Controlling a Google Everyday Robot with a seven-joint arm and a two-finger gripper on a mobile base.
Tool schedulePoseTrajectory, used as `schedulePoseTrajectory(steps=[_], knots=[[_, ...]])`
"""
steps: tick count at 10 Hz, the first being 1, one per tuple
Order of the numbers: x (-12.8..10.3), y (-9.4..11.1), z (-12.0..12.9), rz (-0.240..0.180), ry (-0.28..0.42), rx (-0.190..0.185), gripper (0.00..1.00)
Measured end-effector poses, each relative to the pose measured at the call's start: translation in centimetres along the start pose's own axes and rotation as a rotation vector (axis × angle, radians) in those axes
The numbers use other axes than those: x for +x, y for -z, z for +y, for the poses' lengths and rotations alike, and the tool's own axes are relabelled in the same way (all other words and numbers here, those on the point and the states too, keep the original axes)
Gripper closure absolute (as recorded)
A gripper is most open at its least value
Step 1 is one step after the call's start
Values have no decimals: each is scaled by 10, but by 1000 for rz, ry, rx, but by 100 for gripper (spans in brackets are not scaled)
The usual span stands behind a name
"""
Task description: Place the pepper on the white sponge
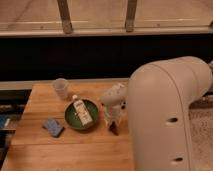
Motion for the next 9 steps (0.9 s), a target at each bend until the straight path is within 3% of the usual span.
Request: schedulePoseTrajectory(steps=[2,4,5,9], knots=[[-1,16,-6,-45,-26,-4,75],[-4,45,-11,-137,-42,-21,96],[-6,56,-10,-175,-42,-27,99],[-19,92,0,-311,-30,-51,100]])
